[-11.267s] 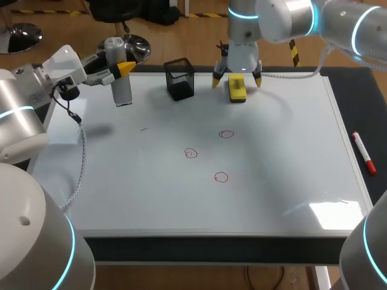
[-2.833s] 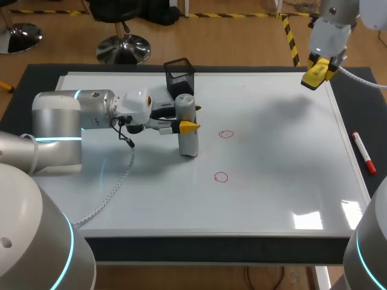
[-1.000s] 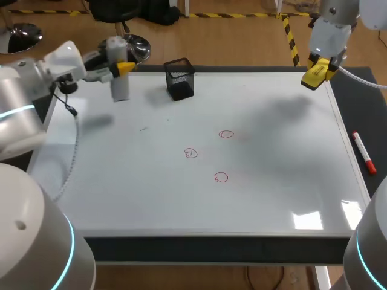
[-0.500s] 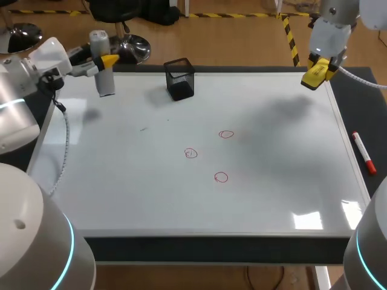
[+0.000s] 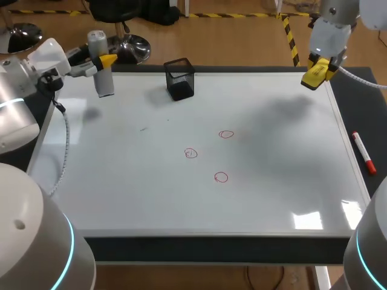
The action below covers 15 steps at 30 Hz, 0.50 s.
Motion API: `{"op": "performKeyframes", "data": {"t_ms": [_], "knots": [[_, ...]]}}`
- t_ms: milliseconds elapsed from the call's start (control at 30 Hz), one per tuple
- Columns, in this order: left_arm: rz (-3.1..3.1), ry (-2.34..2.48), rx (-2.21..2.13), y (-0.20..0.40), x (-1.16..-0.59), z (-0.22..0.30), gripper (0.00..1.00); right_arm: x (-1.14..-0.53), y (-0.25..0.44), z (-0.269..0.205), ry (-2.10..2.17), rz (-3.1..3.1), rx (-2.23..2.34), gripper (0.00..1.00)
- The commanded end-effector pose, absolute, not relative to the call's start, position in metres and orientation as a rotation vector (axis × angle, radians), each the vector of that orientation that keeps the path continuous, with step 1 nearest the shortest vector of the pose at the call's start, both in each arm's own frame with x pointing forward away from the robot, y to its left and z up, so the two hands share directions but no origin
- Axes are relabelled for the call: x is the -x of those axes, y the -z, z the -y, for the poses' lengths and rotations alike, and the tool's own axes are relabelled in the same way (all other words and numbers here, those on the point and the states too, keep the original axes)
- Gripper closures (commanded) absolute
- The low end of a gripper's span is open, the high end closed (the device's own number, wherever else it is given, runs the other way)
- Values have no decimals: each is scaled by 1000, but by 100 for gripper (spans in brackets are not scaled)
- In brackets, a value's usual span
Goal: Pick up the inspection probe, press it on each red-marked spot on the whiteboard one by one, put down the probe, pick up the eraser, and wipe off all the red marks.
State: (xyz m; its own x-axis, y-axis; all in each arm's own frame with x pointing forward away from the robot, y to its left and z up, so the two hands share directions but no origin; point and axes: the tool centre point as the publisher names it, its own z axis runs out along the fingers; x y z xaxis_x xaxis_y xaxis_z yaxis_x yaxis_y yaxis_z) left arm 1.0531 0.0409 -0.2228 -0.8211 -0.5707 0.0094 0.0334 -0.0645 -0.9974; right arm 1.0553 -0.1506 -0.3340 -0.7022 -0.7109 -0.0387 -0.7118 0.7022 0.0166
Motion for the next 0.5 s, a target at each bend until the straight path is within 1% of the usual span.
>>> {"op": "performKeyframes", "data": {"t_ms": [33, 300, 500], "knots": [[-1797, 1940, 572, 223, -1054, -41, 100, -1056, 333, 151, -42, -2873, 1205, 100], [-1797, 1940, 572, 223, -1054, -41, 100, -1056, 333, 151, -42, -2873, 1205, 100], [-1797, 1940, 572, 223, -1054, -41, 100, -1048, 325, 127, -61, -2819, 1272, 100]]}}
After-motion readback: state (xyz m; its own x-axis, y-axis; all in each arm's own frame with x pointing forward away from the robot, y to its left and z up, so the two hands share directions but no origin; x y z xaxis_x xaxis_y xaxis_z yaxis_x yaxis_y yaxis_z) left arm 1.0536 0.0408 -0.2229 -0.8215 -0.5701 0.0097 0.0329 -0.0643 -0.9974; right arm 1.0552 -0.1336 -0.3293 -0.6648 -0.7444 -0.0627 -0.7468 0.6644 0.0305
